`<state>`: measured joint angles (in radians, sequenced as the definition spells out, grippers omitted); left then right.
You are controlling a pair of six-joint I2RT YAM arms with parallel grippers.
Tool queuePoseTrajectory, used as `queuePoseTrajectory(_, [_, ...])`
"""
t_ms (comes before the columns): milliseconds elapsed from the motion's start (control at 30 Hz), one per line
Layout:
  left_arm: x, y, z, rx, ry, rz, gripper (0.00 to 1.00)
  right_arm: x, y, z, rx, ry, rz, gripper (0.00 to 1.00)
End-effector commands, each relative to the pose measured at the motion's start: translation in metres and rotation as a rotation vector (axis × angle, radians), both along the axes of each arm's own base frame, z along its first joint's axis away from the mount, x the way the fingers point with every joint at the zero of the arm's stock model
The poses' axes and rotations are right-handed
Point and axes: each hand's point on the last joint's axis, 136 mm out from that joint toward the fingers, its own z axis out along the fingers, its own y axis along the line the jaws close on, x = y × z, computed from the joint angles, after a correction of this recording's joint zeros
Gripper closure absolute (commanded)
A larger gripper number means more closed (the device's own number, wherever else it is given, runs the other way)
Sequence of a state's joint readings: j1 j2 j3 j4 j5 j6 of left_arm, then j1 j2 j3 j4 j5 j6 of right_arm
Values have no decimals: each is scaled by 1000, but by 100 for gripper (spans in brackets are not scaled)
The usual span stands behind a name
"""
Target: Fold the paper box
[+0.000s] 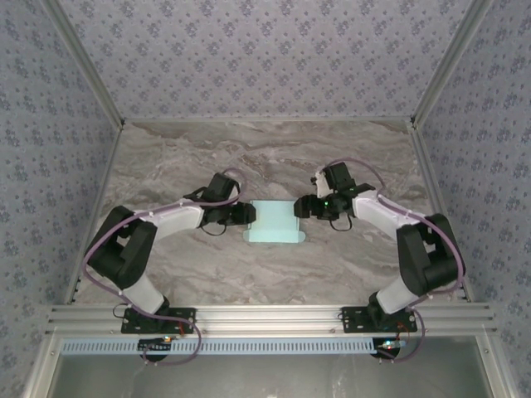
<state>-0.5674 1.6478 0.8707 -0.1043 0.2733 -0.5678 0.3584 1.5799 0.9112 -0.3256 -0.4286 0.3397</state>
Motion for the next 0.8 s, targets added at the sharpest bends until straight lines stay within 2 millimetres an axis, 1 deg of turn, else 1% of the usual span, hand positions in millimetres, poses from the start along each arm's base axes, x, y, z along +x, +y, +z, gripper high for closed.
queuePoseTrajectory(0, [-12, 5, -26, -31, 100, -12, 59, 4, 15, 6, 126, 41, 33, 26])
queuePoseTrajectory(100, [-9, 8, -31, -105, 130, 2, 65, 0, 21, 9, 213, 84, 26, 23])
queuePoseTrajectory(167, [-8, 8, -32, -139, 132, 3, 66, -4, 26, 12, 298, 122, 11, 22])
queuePoseTrajectory(233, [-8, 9, -34, -150, 129, 2, 67, -6, 28, 14, 348, 159, 3, 20])
queuePoseTrajectory(300, [-8, 11, -37, -148, 134, 9, 68, -6, 29, 10, 369, 195, -12, 18])
queuePoseTrajectory(367, [-8, 13, -40, -151, 140, 15, 72, -5, 28, 4, 382, 227, -39, 15])
queuePoseTrajectory(467, [-7, 21, -46, -151, 156, 43, 76, -4, 21, -8, 358, 251, -95, 14])
queuePoseTrajectory(600, [-6, 30, -49, -161, 161, 76, 77, -4, 19, -16, 369, 281, -149, 14])
queuePoseTrajectory(700, [-5, 31, -49, -162, 161, 78, 77, -3, 24, -17, 406, 287, -168, 15])
queuePoseTrajectory(767, [-5, 30, -49, -168, 164, 75, 77, -1, 31, -15, 453, 290, -174, 16])
